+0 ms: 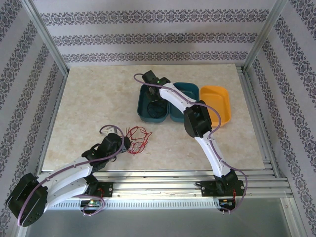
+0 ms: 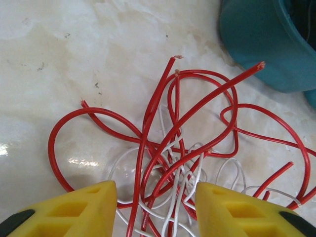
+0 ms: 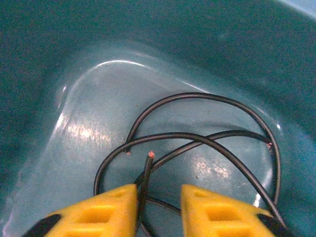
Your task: Untangle the cables
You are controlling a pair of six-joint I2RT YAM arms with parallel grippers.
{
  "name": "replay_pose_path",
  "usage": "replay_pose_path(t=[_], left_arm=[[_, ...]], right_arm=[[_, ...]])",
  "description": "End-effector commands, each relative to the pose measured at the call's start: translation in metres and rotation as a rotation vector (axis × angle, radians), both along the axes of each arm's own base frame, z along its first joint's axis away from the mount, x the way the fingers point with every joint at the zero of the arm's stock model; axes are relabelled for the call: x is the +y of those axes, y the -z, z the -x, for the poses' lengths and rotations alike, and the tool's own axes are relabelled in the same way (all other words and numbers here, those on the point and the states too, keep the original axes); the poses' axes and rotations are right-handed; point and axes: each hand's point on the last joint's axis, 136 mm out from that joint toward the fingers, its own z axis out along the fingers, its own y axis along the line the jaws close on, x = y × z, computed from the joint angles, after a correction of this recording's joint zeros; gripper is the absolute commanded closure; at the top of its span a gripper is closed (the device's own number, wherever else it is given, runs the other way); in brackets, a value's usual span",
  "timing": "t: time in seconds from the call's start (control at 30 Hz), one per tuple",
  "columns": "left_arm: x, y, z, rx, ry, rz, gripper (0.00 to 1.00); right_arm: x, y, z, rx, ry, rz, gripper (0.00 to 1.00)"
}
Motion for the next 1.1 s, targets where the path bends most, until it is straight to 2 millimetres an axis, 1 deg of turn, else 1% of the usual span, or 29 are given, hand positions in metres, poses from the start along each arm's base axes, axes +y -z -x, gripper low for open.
replay_pose_path(t=[0.0,0.1,0.33,0.57,0.67,0.73,0.83,0.97,1.07], left_arm=[[0.002,-0.006,-0.002,-0.006,-0.012,0.008,0.52],[0.001,-0.01,-0.003,-0.014,-0.007,0.018,0.52],[0.002,-0.019,-0.003,-0.029,-0.007,0.01,0.48],[0.008,-0.029,-0.003,-0.051,-0.019,0.001,0.42],[0.009,-0.032,-0.003,-0.053,-0.021,-0.006,0.39],[0.009,-0.035,-0.003,-0.058,-0.021,-0.009,0.37],[0.011,-0.038,-0.004,-0.056,-0.02,-0.028,0.31],[0.019,-0.04,-0.005,-0.046,-0.036,-0.054,0.3],[0.021,-0.043,-0.007,-0.045,-0.032,-0.066,0.28]], right_arm=[[0.004,-0.065,0.002,-0.084,-0.023,-0.044,0.62],[0.004,-0.087,0.007,-0.112,-0.038,-0.057,0.59],[0.003,-0.124,0.022,-0.157,-0.052,-0.086,0.55],[-0.001,-0.147,0.038,-0.183,-0.058,-0.1,0.54],[-0.003,-0.153,0.053,-0.177,-0.07,-0.101,0.55],[-0.004,-0.157,0.067,-0.176,-0.079,-0.114,0.55],[-0.007,-0.156,0.094,-0.16,-0.081,-0.146,0.55],[-0.011,-0.144,0.141,-0.103,-0.075,-0.204,0.56],[-0.008,-0.13,0.181,-0.05,-0.062,-0.282,0.56]])
